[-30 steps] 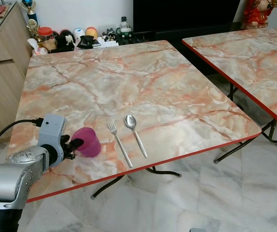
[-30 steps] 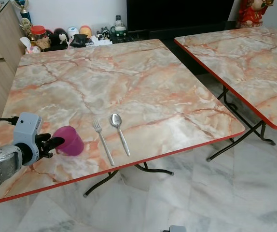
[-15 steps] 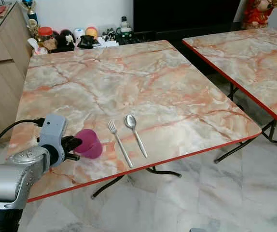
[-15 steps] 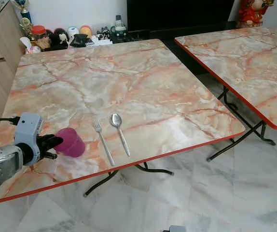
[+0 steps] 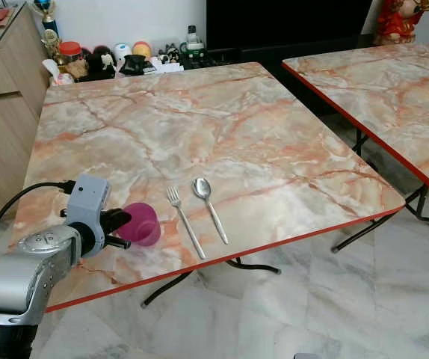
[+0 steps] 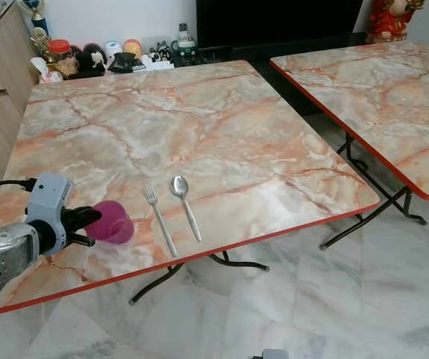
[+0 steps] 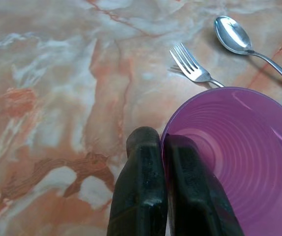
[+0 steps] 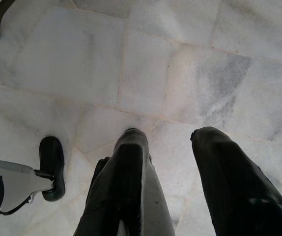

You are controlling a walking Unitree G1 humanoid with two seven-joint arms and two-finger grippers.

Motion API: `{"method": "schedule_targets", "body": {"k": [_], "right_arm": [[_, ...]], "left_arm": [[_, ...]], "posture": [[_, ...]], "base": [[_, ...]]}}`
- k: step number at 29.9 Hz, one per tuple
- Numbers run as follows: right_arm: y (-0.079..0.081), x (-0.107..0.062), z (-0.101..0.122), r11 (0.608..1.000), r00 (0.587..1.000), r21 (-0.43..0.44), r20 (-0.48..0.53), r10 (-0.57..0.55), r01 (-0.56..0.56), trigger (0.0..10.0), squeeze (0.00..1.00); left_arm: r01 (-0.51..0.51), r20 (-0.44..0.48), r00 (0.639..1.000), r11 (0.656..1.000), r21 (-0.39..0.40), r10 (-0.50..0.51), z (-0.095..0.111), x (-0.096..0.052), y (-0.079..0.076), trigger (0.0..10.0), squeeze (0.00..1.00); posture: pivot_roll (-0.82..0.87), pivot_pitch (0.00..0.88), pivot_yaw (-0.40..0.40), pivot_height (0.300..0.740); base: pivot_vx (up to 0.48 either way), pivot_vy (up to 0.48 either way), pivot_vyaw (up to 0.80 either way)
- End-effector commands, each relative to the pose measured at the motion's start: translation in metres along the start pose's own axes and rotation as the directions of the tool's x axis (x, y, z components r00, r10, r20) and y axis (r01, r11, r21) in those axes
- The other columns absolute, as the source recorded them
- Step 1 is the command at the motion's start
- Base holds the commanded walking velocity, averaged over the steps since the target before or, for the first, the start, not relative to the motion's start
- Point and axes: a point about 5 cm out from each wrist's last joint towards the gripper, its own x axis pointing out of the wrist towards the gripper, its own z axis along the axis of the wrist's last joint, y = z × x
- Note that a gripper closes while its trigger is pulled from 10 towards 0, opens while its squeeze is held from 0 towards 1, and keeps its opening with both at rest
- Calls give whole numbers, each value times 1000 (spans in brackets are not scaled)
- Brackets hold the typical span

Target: Setting the table

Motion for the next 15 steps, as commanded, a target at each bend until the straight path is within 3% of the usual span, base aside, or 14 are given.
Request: {"method": "schedule_targets", "body": {"k": [1,5,11,12,15], "right_arm": [[1,-1,-7,1000,1000,-2,-26,5,-5,10000,0],[1,-1,-7,1000,1000,-2,-26,4,-4,10000,0],[0,-1,-7,1000,1000,-4,-26,5,-5,10000,0],[0,-1,-7,1000,1000,-5,-26,5,-5,10000,0],[0,-1,-7,1000,1000,-5,-26,5,-5,10000,0]], "left_arm": [[17,-2,1000,1000,8,-17,-2,-1,-4,0,0],[12,7,1000,1000,6,-13,-1,-1,-4,0,0],[-11,90,996,1000,-13,12,7,-2,-2,0,0],[8,181,983,999,-40,0,19,-3,-6,0,0],[14,288,958,998,-67,6,31,-5,-8,0,0]], "posture": [[147,119,-4,740],[148,118,-5,740],[148,118,-7,740],[148,118,-8,740],[148,118,-8,740]], "base": [[0,0,0],[0,0,0],[0,0,0],[0,0,0],[0,0,0]]}}
